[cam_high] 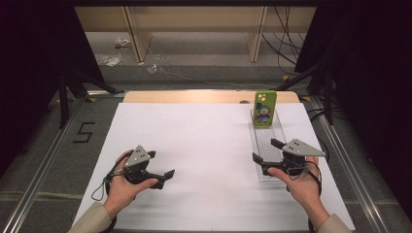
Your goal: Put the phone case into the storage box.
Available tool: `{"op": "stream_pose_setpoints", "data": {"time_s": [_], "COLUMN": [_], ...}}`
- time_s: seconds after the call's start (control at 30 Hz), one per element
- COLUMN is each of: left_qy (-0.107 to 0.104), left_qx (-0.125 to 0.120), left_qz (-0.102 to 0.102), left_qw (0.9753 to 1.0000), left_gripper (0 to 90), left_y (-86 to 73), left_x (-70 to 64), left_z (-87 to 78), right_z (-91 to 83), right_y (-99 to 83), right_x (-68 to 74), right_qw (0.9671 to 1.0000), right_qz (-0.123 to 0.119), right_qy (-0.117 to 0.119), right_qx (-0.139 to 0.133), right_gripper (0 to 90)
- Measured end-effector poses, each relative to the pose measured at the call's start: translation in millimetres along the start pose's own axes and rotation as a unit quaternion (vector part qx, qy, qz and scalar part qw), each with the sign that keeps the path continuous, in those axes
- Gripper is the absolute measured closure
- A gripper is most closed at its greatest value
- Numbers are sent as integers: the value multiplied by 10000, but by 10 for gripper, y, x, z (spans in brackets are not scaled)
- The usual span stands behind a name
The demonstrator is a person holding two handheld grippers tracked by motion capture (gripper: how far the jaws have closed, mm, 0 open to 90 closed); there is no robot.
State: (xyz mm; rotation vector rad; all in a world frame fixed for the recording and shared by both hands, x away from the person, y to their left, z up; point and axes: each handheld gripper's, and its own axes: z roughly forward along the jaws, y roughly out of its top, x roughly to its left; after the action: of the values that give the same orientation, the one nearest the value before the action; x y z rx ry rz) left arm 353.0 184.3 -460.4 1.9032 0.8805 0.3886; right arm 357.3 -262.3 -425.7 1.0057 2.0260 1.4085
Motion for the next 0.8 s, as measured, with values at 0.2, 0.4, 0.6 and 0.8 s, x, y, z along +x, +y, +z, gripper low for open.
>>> {"op": "stream_pose_setpoints", "data": {"time_s": [0.2,0.4,0.6,0.8], "left_qy": [7,7,10,12], "left_qx": [14,12,8,8], "left_qz": [22,4,6,9], "left_qw": [10000,10000,10000,10000], "left_gripper": [0,0,0,0], "left_y": [-1,-1,0,-1], "left_x": [3,1,1,0], "left_z": [0,0,-2,1], "right_z": [-51,-97,-132,-147], "right_y": [-50,-90,-133,-152], "right_x": [-16,-21,-19,-9], "right_qw": [10000,10000,10000,10000], "right_qz": [-11,-21,-19,-27], "right_qy": [17,11,12,35], "right_qx": [-8,-44,-27,-36], "right_gripper": [136,137,136,136]}}
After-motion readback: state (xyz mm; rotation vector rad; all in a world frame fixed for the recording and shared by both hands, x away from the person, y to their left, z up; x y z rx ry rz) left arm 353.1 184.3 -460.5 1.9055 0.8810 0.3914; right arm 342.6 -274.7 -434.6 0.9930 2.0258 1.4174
